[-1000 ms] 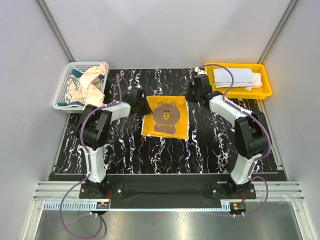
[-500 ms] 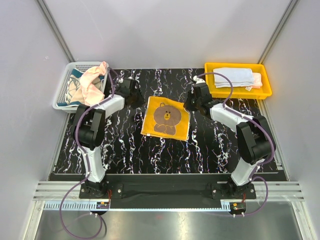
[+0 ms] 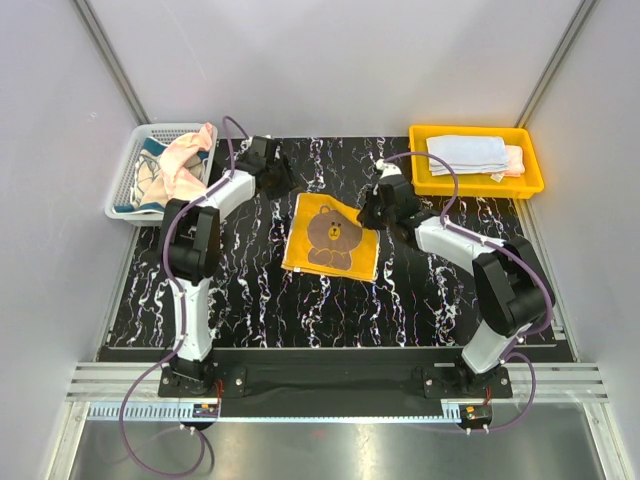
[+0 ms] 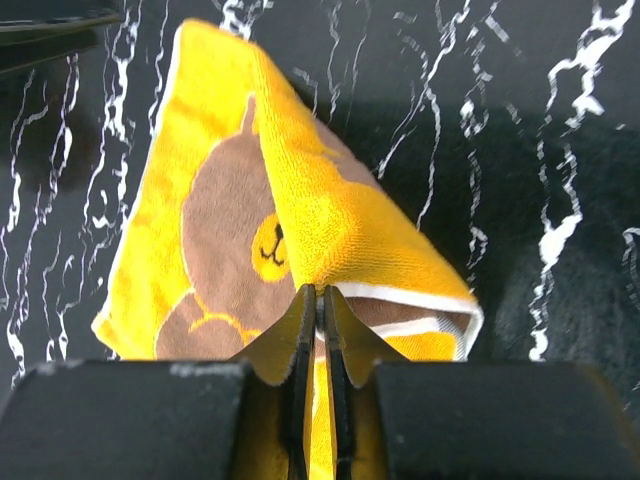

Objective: Fold and stack the towels
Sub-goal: Fold the towel

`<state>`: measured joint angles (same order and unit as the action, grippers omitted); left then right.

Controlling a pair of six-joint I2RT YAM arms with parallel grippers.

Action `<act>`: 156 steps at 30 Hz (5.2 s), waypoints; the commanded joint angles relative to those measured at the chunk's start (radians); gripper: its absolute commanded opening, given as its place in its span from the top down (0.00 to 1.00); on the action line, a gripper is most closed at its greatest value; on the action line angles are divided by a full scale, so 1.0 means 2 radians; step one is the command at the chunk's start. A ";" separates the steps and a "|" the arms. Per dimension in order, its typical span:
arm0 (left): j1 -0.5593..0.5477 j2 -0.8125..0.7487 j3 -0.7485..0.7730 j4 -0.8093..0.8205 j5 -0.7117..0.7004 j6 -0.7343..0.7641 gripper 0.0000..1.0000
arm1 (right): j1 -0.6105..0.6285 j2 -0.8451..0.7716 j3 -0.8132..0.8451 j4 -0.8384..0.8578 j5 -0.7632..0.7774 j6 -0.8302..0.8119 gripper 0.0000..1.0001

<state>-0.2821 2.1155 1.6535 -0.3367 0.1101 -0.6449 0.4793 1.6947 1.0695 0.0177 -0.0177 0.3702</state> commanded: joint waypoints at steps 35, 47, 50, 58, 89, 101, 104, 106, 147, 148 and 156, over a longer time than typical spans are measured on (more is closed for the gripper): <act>0.001 -0.038 -0.077 0.077 0.045 -0.125 0.46 | 0.048 -0.049 -0.096 0.058 0.043 0.014 0.89; -0.002 -0.039 -0.077 0.086 0.046 -0.141 0.46 | 0.048 -0.051 -0.097 0.057 0.043 0.014 0.89; -0.004 -0.022 -0.064 0.082 0.042 -0.144 0.45 | 0.049 -0.050 -0.094 0.055 0.042 0.013 0.89; -0.010 0.012 -0.017 0.066 0.033 -0.152 0.46 | 0.049 -0.057 -0.095 0.048 0.045 0.010 0.89; -0.010 -0.056 -0.110 0.078 0.023 -0.132 0.97 | 0.049 -0.090 -0.100 0.006 0.089 0.002 0.88; -0.028 -0.154 -0.231 0.118 0.015 -0.128 1.00 | 0.049 -0.125 -0.127 -0.021 0.098 0.006 0.88; -0.034 -0.169 -0.258 0.127 0.010 -0.128 1.00 | 0.049 -0.130 -0.135 -0.024 0.099 0.010 0.89; -0.036 -0.180 -0.271 0.129 0.010 -0.126 1.00 | 0.049 -0.134 -0.139 -0.026 0.097 0.012 0.89; -0.098 -0.301 -0.417 0.152 -0.034 -0.174 1.00 | 0.049 -0.218 -0.203 -0.055 0.067 0.061 0.89; -0.099 -0.302 -0.419 0.153 -0.034 -0.174 1.00 | 0.049 -0.221 -0.206 -0.056 0.065 0.062 0.89; -0.101 -0.319 -0.437 0.151 -0.040 -0.173 1.00 | 0.052 -0.231 -0.224 -0.050 0.056 0.070 0.89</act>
<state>-0.4801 1.5238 0.7921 -0.0765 0.0662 -0.9882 0.5705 1.2629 0.6308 -0.1097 0.1097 0.4919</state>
